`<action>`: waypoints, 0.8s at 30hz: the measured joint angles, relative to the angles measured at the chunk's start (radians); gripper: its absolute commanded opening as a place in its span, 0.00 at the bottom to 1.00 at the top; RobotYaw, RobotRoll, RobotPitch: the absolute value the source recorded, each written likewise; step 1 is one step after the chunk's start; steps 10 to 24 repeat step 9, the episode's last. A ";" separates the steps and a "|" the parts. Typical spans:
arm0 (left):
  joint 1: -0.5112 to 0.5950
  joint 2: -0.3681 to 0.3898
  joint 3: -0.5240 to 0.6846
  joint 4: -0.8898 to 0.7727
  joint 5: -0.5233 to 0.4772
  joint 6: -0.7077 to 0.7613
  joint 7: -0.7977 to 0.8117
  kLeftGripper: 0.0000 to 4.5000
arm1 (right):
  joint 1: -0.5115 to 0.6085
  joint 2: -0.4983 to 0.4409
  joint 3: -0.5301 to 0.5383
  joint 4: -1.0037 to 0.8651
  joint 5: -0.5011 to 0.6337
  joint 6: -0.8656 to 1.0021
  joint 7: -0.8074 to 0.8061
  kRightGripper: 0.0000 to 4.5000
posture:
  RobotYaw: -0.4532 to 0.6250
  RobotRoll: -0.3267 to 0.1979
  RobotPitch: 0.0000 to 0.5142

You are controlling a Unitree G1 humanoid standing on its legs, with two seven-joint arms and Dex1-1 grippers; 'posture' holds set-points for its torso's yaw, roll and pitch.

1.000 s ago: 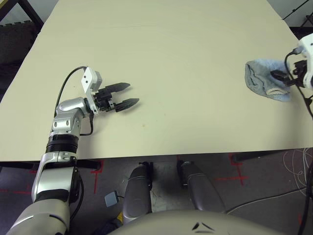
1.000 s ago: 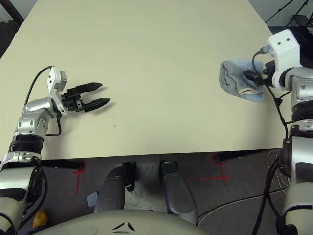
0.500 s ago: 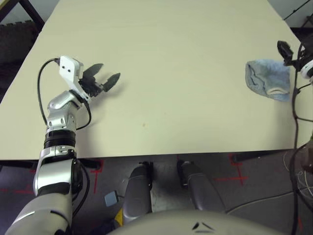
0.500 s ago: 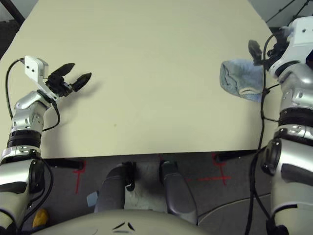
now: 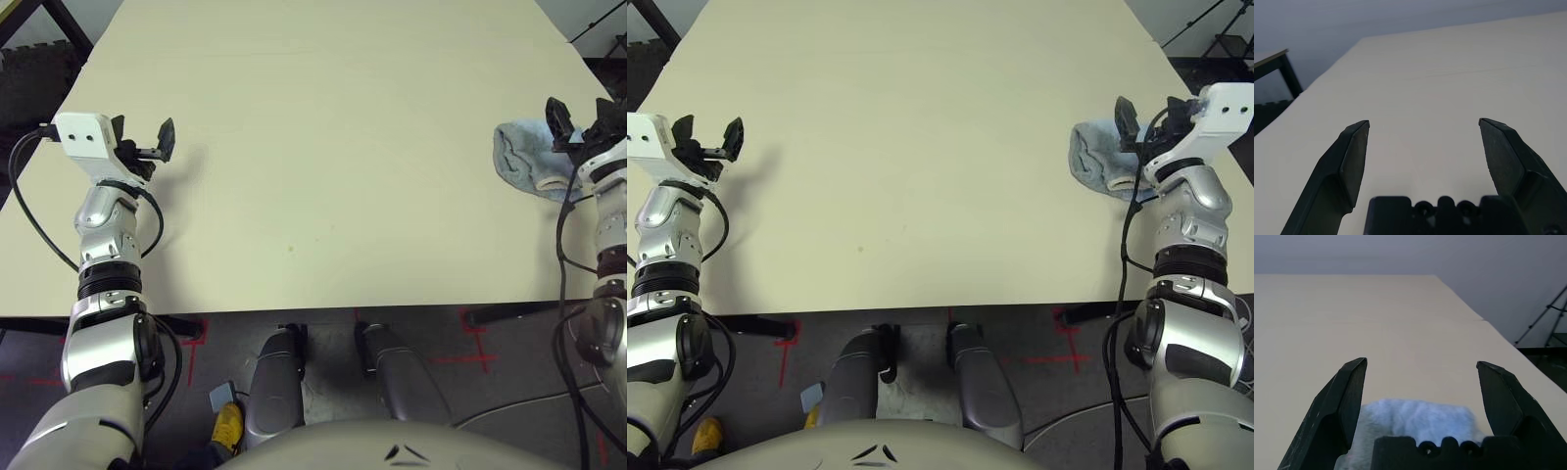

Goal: Wipe the water off the table with a rag.

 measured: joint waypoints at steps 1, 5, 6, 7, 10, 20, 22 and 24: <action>-0.003 0.002 0.000 0.011 0.000 -0.003 0.006 1.00 | 0.000 0.000 0.000 0.004 0.000 -0.004 0.000 0.99 | 0.37 0.62 0.41; -0.004 0.002 0.001 0.022 0.003 -0.016 0.032 1.00 | 0.000 0.000 0.000 0.019 0.000 -0.014 0.000 0.99 | 0.37 0.62 0.40; -0.004 0.002 0.001 0.022 0.003 -0.021 0.038 1.00 | 0.000 0.000 0.001 0.023 0.000 -0.017 0.000 0.99 | 0.37 0.62 0.40; -0.004 0.002 0.002 0.023 0.003 -0.025 0.046 1.00 | -0.001 0.000 0.001 0.027 0.000 -0.019 0.000 0.99 | 0.37 0.62 0.40; -0.004 0.003 0.005 0.027 0.004 -0.029 0.057 1.00 | -0.001 0.000 0.001 0.039 0.000 -0.021 0.000 0.99 | 0.38 0.62 0.40; -0.004 0.003 0.005 0.027 0.004 -0.029 0.057 1.00 | -0.001 0.000 0.001 0.039 0.000 -0.021 0.000 0.99 | 0.38 0.62 0.40; -0.004 0.003 0.005 0.027 0.004 -0.029 0.057 1.00 | -0.001 0.000 0.001 0.039 0.000 -0.021 0.000 0.99 | 0.38 0.62 0.40; -0.004 0.003 0.005 0.027 0.004 -0.029 0.057 1.00 | -0.001 0.000 0.001 0.039 0.000 -0.021 0.000 0.99 | 0.38 0.62 0.40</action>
